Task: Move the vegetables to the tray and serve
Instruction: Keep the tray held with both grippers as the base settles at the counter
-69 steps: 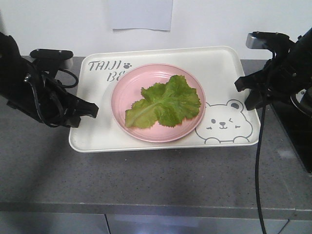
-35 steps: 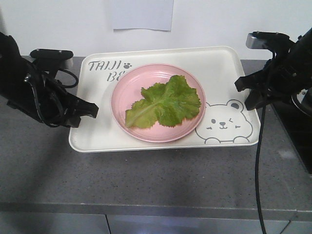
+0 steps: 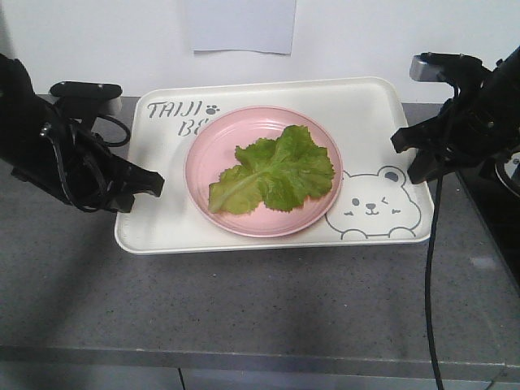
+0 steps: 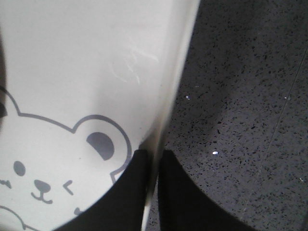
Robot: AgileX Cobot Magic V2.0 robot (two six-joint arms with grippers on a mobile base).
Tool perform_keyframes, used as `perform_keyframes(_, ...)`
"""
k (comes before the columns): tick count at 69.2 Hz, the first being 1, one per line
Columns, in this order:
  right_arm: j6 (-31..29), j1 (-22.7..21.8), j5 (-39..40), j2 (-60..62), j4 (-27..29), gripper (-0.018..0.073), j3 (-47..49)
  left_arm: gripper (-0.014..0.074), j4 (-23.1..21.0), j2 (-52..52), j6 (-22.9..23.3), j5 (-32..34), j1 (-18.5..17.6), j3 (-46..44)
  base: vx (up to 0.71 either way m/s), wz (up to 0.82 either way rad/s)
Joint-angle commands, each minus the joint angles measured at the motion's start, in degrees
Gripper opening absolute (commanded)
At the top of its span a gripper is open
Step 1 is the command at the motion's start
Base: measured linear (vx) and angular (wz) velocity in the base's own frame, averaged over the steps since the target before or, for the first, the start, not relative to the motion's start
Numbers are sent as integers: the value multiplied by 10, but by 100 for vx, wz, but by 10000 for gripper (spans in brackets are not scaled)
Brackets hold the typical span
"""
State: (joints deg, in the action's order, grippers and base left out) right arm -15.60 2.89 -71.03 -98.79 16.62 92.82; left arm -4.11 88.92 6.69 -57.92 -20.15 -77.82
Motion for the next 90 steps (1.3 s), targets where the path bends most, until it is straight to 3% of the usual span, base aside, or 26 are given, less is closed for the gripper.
perform_keyframes(1,-23,10,-25,32,83,-6,17,-6,-63,-24,-15,54,-13,-19,4,2)
perform_keyframes(90,-23,10,-25,32,83,-6,17,-6,-63,-24,-15,54,-13,-19,5,-3)
